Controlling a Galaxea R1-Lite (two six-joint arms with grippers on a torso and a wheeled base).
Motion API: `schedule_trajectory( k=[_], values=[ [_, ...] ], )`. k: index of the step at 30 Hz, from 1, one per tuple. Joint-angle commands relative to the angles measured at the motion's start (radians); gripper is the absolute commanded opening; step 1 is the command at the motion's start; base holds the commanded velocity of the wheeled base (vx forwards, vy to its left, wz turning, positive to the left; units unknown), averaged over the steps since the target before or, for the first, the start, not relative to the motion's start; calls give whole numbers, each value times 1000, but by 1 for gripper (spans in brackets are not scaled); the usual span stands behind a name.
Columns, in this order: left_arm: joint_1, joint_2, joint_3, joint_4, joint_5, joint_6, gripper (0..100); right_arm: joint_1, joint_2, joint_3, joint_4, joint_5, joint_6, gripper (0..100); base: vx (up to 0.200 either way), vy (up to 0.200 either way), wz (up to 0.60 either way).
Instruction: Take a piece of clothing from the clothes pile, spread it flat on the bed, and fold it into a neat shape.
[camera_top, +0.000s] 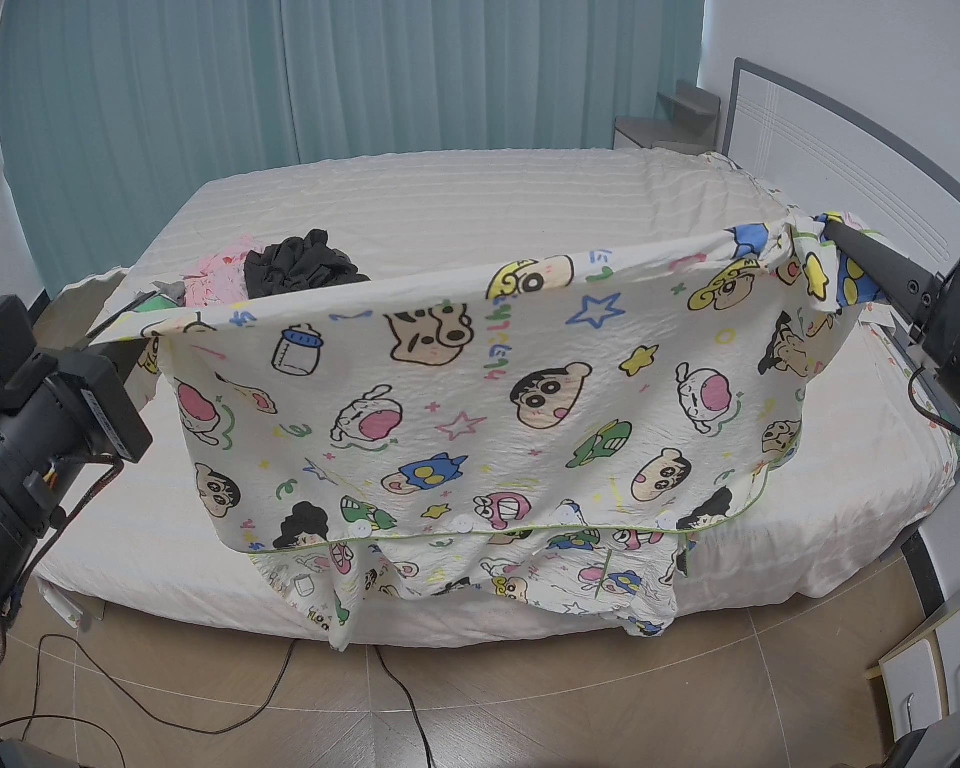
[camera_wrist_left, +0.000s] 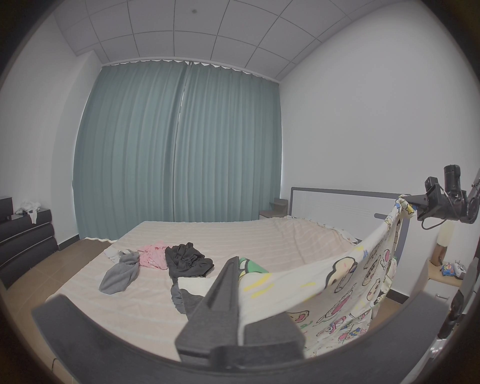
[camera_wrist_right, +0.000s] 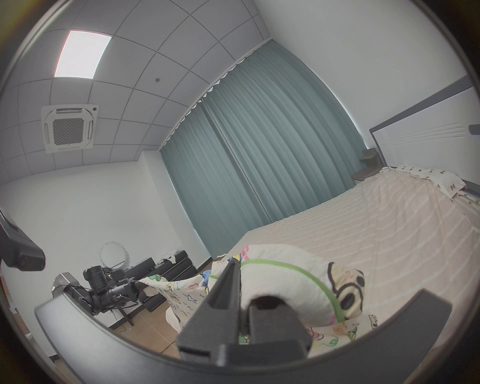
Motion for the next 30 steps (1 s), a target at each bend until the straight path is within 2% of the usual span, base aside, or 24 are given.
schedule_trajectory(
  k=[1, 5, 18, 25, 30],
  values=[
    [6, 65, -21, -7, 6, -2, 0, -44, 31, 11, -8, 1, 0, 0, 0, 0, 0],
    [20, 103, -44, -10, 9, -4, 0, -76, 39, 6, -9, 1, 0, 0, 0, 0, 0],
    [20, 157, -49, -37, 13, -23, 0, -77, 70, 5, -22, 1, -1, 0, 0, 0, 0],
    [20, 185, -81, -31, 13, -23, 0, -80, 70, 9, -23, 1, -3, 0, 200, 0, 0],
    [29, 231, -101, -33, 13, -23, 0, -111, 74, 5, -23, 1, -1, 0, 200, 0, 0]
  ],
)
